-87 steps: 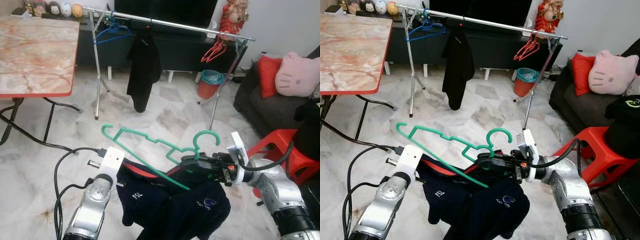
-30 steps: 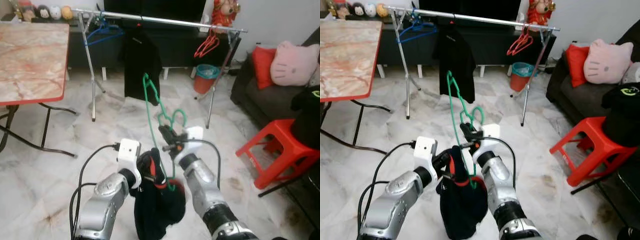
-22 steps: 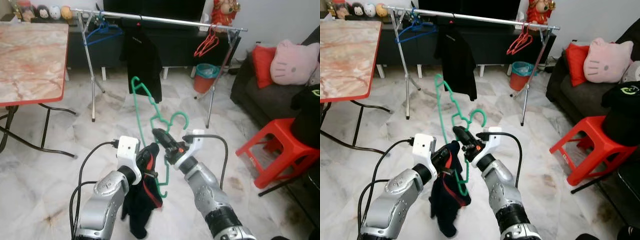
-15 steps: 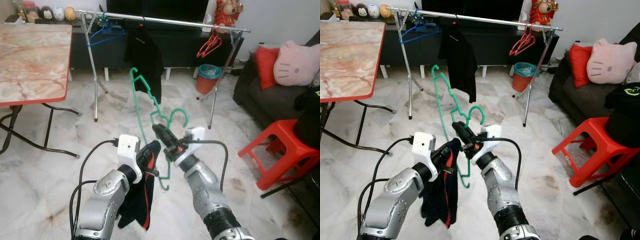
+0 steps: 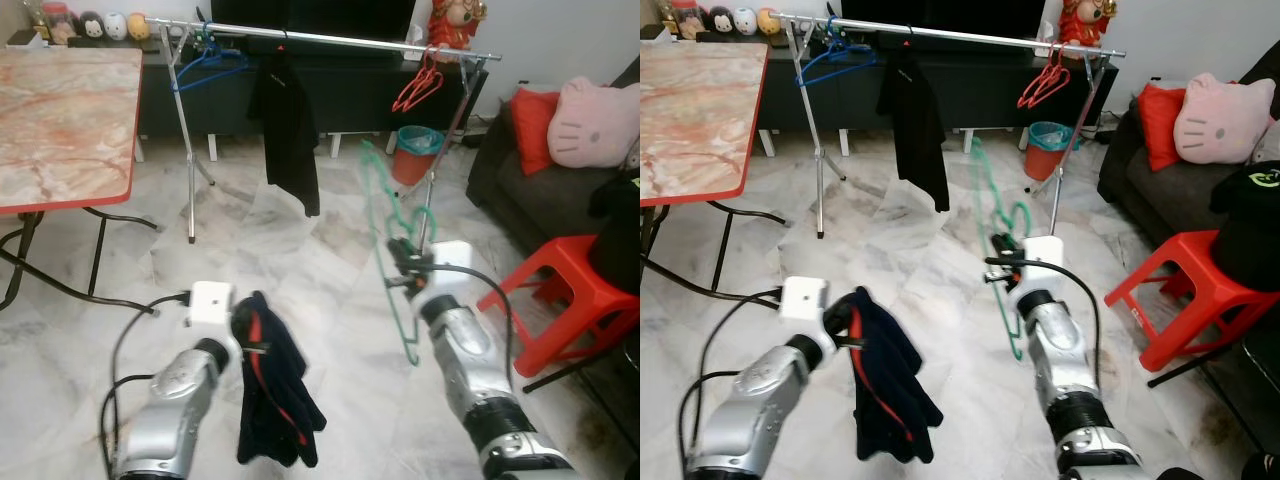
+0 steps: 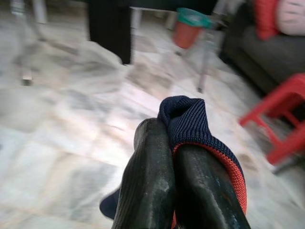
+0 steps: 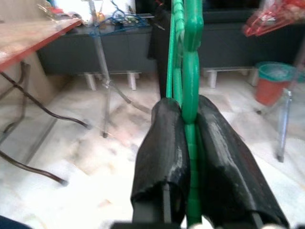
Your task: Hang hanger
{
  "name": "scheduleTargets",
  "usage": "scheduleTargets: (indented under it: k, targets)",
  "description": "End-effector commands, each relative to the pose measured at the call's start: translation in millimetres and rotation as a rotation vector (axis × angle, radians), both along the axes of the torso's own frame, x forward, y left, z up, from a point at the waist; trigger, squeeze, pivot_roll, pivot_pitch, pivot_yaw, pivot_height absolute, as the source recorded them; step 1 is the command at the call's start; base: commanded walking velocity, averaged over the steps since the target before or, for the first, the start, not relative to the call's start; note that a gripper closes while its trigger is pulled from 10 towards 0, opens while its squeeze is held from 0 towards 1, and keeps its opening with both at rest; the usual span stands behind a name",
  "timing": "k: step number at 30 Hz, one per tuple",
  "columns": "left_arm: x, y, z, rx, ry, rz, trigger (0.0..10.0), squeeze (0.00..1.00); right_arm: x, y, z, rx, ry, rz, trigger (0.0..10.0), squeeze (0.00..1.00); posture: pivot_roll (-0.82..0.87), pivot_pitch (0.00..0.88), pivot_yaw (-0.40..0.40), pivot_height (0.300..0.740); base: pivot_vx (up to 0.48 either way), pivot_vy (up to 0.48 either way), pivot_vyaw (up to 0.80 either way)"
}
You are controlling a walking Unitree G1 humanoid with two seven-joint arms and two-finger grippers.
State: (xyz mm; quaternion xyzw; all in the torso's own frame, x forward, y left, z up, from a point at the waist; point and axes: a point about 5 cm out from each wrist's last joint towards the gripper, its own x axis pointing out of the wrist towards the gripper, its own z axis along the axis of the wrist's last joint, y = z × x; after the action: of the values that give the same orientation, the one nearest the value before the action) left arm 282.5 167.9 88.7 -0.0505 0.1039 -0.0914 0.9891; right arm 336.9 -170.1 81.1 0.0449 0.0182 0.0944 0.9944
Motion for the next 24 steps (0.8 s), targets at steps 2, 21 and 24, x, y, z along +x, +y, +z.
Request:
scheduleTargets:
  k: [2, 21, 24]
  targets:
    - [1.6, 17.3, -4.2, 0.020, -0.013, 0.105, 10.0, 0.00, -10.9, -29.9, -18.7, 0.017, 0.090, -0.125, 10.0, 0.00, 0.18, 0.000, -0.098, 0.740, 0.000, 0.000, 0.00]
    - [-3.5, 32.7, -25.7, -0.039, -0.037, 0.278, 10.0, 0.00, -101.1, -70.7, -117.0, -0.033, 0.574, -0.359, 10.0, 0.00, 0.16, 0.000, -0.080, 0.740, 0.000, 0.000, 0.00]
    - [-6.1, 32.1, -33.9, -0.042, -0.016, 0.288, 10.0, 0.00, -114.7, -70.9, -127.0, -0.008, 0.626, -0.396, 10.0, 0.00, 0.16, 0.000, -0.080, 0.740, 0.000, 0.000, 0.00]
